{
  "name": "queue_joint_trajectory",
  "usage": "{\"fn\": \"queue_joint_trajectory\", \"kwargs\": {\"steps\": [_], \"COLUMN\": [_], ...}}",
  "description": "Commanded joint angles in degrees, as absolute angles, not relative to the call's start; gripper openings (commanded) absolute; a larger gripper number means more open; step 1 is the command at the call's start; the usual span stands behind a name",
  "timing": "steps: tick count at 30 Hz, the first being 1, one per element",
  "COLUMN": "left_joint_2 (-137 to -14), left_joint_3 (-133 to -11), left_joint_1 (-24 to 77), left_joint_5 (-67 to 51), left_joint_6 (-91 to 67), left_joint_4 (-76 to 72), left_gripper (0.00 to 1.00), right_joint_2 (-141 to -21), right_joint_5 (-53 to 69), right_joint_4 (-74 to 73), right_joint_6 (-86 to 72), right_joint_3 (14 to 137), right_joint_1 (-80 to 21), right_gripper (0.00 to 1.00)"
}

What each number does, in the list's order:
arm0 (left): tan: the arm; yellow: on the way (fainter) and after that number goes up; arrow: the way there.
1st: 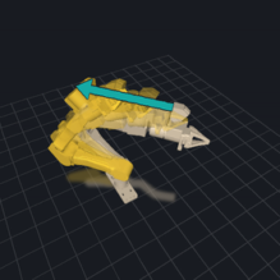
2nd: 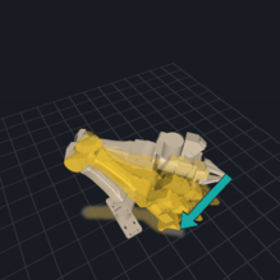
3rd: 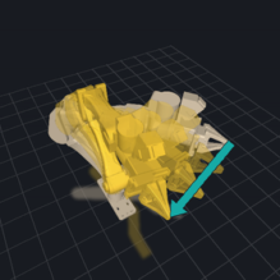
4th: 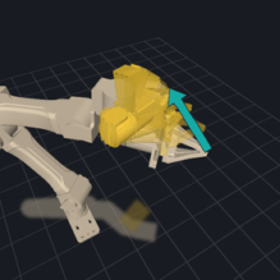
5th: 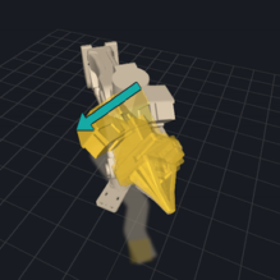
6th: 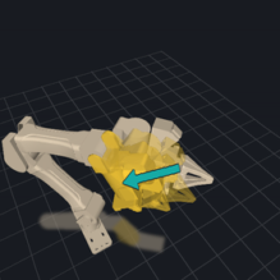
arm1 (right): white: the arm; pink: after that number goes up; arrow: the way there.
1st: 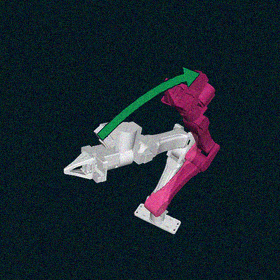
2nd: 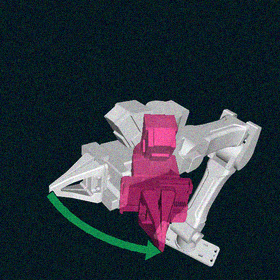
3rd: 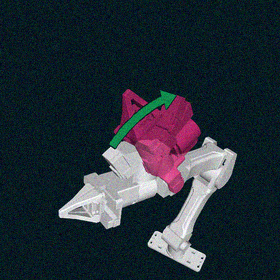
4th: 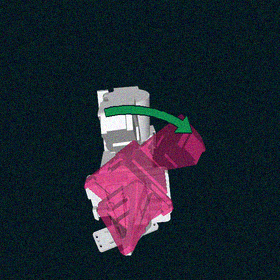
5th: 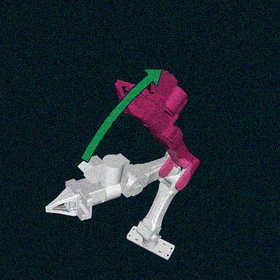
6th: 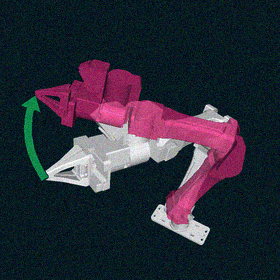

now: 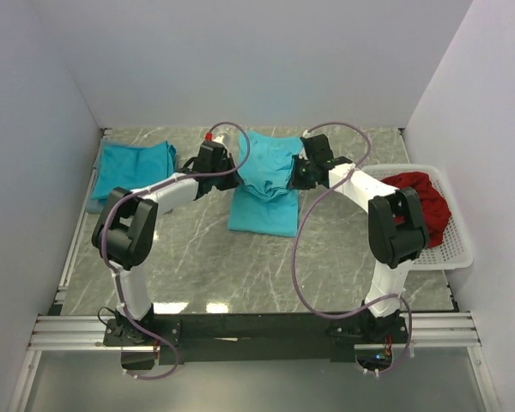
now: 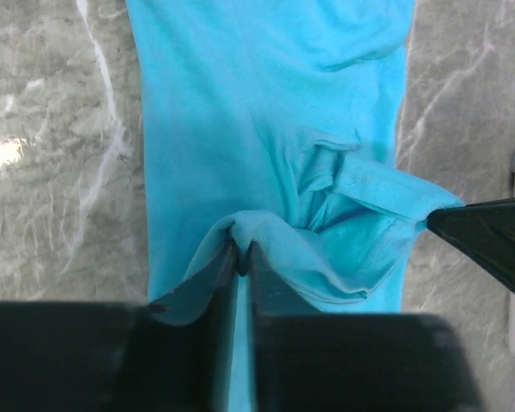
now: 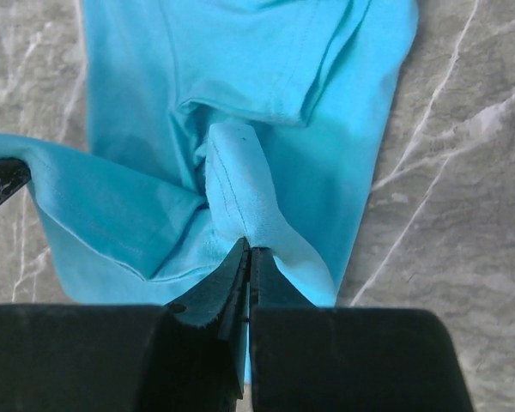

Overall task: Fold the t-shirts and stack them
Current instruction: Fold the tshirt

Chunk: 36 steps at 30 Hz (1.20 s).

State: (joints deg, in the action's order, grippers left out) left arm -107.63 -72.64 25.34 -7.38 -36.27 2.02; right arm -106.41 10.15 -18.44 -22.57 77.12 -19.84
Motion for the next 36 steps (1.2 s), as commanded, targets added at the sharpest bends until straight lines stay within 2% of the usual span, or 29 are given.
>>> {"fn": "queue_joint_trajectory", "kwargs": {"steps": [1, 2, 4, 5, 6, 7, 8, 12, 16, 24, 31, 36], "left_joint_2": [-109.5, -109.9, -110.9, -110.8, -110.4, -108.9, -107.9, -101.1, -94.2, -79.0, -74.6, -75.6], "left_joint_3": [-76.0, -77.2, -78.8, -79.6, -79.5, -79.2, -78.6, -75.7, -71.9, -55.7, -43.3, -37.4], "left_joint_1": [25.0, 24.8, 24.7, 24.6, 24.6, 24.5, 24.5, 24.5, 24.5, 24.5, 24.8, 25.1], "left_joint_5": [-9.4, -9.6, -8.1, -7.9, -7.7, -7.9, -7.7, -3.6, -1.9, -6.5, -14.5, -14.2], "left_joint_6": [-34.7, -34.7, -35.2, -34.6, -34.5, -34.3, -33.7, -33.0, -33.7, -38.8, -43.1, -44.6], "left_joint_4": [2.3, 2.9, 6.4, 7.1, 7.1, 7.5, 7.6, 8.9, 11.2, 7.1, 0.5, -6.8], "left_gripper": [0.15, 0.31, 0.51, 0.65, 0.69, 0.78, 0.90, 0.97, 0.97, 0.99, 0.99, 1.00], "right_joint_2": [-108.4, -108.9, -110.6, -111.0, -111.3, -111.0, -110.7, -105.0, -98.4, -84.0, -77.9, -78.5], "right_joint_5": [12.0, 12.0, 12.0, 12.0, 11.7, 11.4, 11.1, 11.0, 11.3, 14.0, 16.4, 16.2], "right_joint_4": [-17.3, -17.5, -18.9, -19.6, -20.6, -21.1, -21.4, -19.8, -17.1, -12.7, -10.2, -8.3], "right_joint_6": [-21.9, -22.0, -22.1, -21.9, -21.5, -21.4, -21.1, -20.7, -21.9, -24.5, -26.3, -27.9], "right_joint_3": [80.7, 81.4, 82.8, 84.4, 85.2, 85.6, 86.0, 82.5, 73.5, 58.1, 47.3, 43.3], "right_joint_1": [-18.7, -18.6, -18.1, -17.8, -17.9, -17.9, -17.8, -17.8, -17.9, -18.4, -20.8, -22.1], "right_gripper": [0.00, 0.07, 0.27, 0.56, 0.67, 0.77, 0.80, 0.82, 0.83, 0.84, 0.84, 0.84]}}
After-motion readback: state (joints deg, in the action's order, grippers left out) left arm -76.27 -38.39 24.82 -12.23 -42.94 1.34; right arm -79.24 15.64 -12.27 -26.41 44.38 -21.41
